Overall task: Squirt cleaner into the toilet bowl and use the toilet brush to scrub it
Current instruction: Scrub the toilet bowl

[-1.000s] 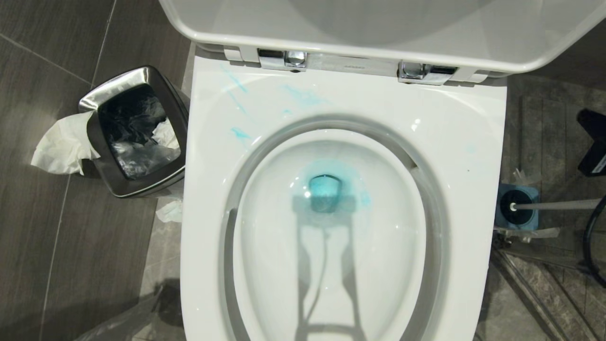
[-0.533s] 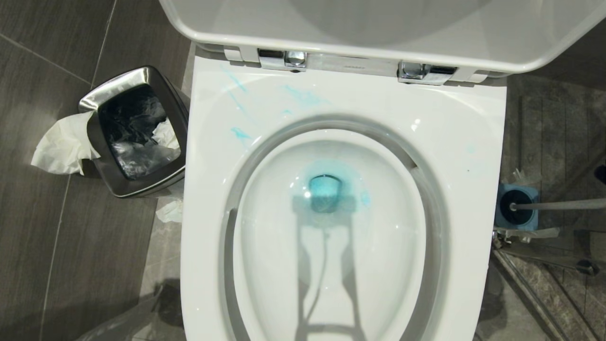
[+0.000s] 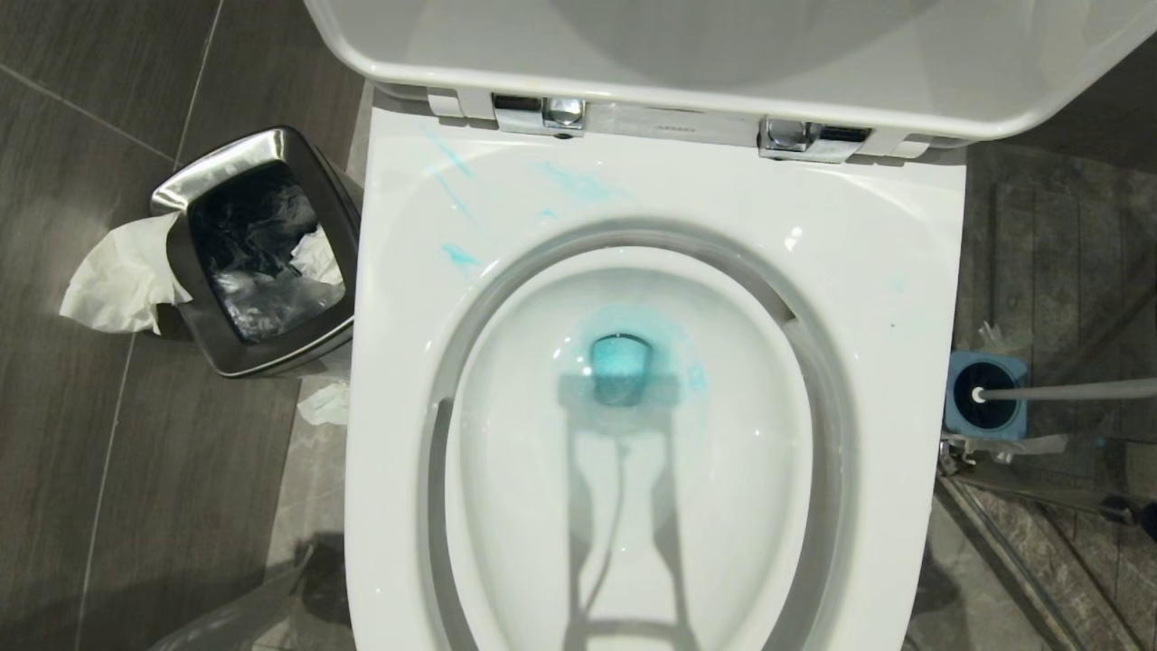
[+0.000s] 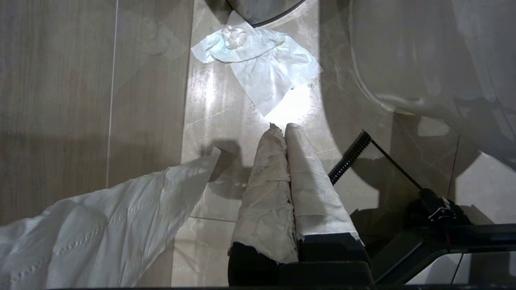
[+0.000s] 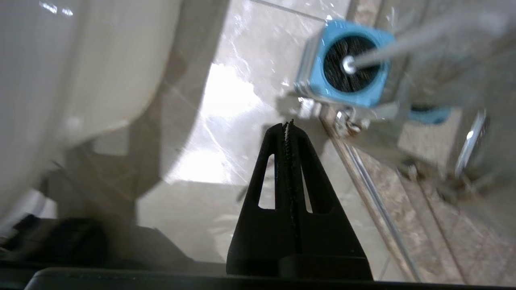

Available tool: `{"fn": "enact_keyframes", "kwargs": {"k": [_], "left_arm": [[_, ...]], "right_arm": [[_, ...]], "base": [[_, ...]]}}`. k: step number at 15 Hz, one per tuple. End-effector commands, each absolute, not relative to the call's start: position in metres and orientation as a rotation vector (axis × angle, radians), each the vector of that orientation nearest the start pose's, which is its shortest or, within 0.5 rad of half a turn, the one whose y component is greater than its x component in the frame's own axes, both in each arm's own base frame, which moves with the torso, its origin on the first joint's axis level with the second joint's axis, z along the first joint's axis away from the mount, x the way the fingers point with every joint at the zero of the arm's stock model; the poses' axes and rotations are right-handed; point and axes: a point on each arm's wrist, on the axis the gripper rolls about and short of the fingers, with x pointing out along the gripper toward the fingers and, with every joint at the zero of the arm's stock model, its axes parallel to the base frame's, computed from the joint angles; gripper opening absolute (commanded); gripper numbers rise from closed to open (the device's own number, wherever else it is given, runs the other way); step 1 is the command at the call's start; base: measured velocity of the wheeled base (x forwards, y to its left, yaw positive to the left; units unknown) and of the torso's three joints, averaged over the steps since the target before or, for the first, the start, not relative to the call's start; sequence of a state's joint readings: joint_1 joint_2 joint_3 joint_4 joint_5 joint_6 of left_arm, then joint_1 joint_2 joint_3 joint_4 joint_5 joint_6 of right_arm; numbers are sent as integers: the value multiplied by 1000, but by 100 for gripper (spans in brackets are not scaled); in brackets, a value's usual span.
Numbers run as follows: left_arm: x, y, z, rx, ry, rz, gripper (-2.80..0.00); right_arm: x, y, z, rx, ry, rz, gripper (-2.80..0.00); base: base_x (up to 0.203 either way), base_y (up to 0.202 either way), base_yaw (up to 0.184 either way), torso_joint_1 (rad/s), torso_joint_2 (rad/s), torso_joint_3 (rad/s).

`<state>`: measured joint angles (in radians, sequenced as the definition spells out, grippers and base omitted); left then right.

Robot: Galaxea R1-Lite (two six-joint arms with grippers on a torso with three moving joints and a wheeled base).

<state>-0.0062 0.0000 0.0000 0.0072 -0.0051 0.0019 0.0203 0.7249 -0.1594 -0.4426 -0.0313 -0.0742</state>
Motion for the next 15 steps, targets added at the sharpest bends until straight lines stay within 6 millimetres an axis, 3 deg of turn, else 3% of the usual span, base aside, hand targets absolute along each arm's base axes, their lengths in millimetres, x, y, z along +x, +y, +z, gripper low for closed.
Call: {"fn": "enact_keyframes", "kwargs": {"k": [1, 6, 7, 11, 15], "left_arm": [[-23, 0, 74, 2, 9, -11, -280], [-23, 0, 74, 2, 11, -11, -280], [-23, 0, 74, 2, 11, -11, -280], [-23, 0, 74, 2, 10, -11, -280], [-23, 0, 74, 2, 11, -11, -280]], "right_arm": [[65, 0, 130, -103, 123, -22, -280], [103, -5, 134, -102, 131, -115, -280], [105, -7, 134, -93, 126, -132, 0], [111, -11, 127, -58, 197, -173, 0], [140, -20, 121, -24, 196, -226, 0]], "base": [[0, 0, 0, 0, 0, 0], [0, 0, 0, 0, 0, 0], [0, 0, 0, 0, 0, 0], [0, 0, 0, 0, 0, 0], [0, 0, 0, 0, 0, 0]]}}
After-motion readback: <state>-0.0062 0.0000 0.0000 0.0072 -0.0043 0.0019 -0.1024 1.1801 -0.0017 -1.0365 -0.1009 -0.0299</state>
